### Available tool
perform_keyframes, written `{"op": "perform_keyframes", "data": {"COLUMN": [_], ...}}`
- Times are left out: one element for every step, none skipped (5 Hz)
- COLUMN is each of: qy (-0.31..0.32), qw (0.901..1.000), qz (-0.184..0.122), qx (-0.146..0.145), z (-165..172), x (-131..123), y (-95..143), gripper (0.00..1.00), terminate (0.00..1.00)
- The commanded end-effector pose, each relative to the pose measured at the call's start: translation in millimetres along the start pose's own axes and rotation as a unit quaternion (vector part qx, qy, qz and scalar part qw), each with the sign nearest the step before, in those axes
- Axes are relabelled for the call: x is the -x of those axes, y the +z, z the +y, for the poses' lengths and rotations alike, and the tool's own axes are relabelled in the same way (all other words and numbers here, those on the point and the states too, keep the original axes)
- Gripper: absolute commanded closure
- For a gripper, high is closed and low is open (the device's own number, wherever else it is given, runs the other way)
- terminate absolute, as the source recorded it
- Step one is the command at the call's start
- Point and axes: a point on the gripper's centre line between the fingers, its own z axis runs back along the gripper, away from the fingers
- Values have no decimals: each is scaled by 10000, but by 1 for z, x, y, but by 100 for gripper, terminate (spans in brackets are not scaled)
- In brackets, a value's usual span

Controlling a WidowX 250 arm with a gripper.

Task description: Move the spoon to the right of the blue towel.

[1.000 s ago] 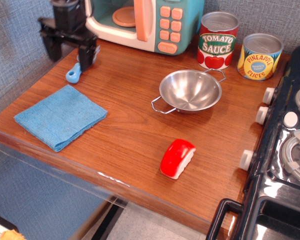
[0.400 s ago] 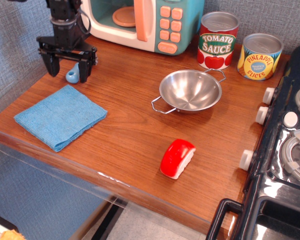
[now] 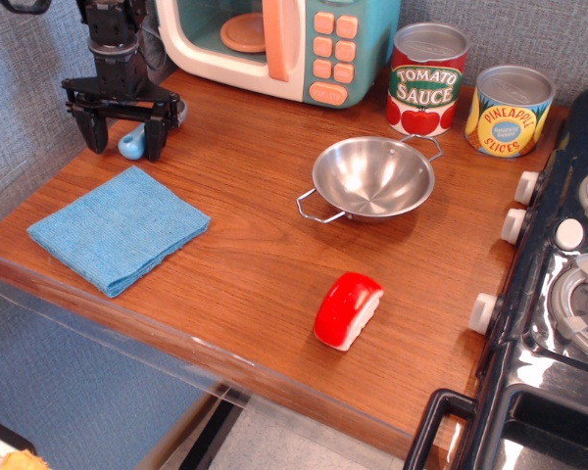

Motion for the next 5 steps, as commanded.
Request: {"op": "perform_keyframes", "data": {"qy": [102,26,-192,-514,-814], "qw": [9997,9997,9964,9930,9905], "qz": [-202,-242,-639,-871,-782], "qx": [-9,102,528,603,785], "z": [9,4,-15,-45,-75], "x": [-3,-3,-3,12,40], "y": [19,22,48,91,105], "gripper": [100,100,100,100,100], "terminate": [0,0,0,0,0]}}
